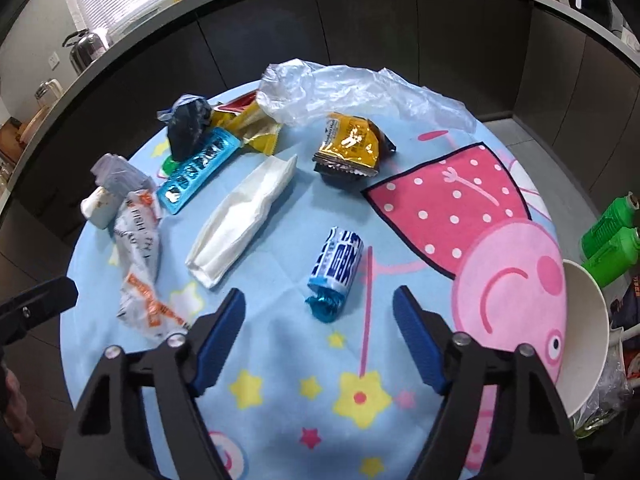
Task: Collect trash
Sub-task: 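Grasp the blue can with the right tool while the left tool grasps the white fish-snack wrapper, then carry the can and wrapper over the white bin and open both tools, then move both tools back over the table toward the tissue and paper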
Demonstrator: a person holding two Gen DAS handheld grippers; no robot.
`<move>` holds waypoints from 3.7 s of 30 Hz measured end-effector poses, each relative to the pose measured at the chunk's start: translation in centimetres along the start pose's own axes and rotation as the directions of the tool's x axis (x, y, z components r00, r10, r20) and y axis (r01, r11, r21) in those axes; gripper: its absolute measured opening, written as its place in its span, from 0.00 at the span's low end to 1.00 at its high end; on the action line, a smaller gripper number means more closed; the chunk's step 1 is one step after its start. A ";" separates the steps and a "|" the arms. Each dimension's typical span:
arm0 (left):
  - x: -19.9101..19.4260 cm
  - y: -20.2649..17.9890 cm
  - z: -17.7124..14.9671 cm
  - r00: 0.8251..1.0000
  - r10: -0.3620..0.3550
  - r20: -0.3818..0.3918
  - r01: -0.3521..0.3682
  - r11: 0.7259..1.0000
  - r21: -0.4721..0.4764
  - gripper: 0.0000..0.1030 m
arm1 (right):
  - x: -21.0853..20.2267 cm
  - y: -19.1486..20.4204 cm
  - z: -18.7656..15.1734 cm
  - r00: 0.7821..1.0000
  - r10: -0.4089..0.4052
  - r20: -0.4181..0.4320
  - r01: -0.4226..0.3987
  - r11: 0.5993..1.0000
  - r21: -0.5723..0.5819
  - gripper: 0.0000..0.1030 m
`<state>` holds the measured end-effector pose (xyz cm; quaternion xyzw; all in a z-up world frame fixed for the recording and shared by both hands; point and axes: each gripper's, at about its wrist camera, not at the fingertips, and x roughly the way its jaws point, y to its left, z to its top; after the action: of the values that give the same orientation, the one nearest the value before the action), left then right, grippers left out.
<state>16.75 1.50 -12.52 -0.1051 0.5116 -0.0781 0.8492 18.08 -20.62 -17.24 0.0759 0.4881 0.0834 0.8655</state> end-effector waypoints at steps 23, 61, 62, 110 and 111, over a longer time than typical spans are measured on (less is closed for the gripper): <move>2.5 -2.6 0.8 0.999 0.042 -0.020 -0.041 0.998 0.042 0.32 | -4.8 -0.9 -2.2 0.993 0.068 0.094 -0.069 0.997 0.015 0.14; 6.7 -32.4 -4.4 0.933 -0.287 -0.219 0.361 0.735 0.575 0.33 | -12.6 -22.3 -11.6 0.976 -0.154 0.154 0.077 0.905 0.419 0.15; 7.6 -33.0 -4.5 0.933 -0.277 -0.229 0.359 0.729 0.582 0.33 | -12.2 -22.6 -11.6 0.977 -0.150 0.148 0.075 0.903 0.423 0.15; 2.3 -26.4 -2.5 0.989 -0.140 0.056 0.099 0.883 0.459 0.92 | -12.4 -18.6 -9.0 0.973 -0.122 0.199 0.064 0.960 0.274 0.97; 1.5 -25.8 -2.5 0.988 -0.138 0.067 0.094 0.889 0.449 0.92 | -13.0 -17.9 -8.7 0.971 -0.117 0.209 0.060 0.963 0.261 0.97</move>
<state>14.58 -24.05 -8.27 0.0575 0.4312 -0.2382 0.8683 5.21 -40.50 -14.71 0.1722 0.3975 -0.0277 0.9009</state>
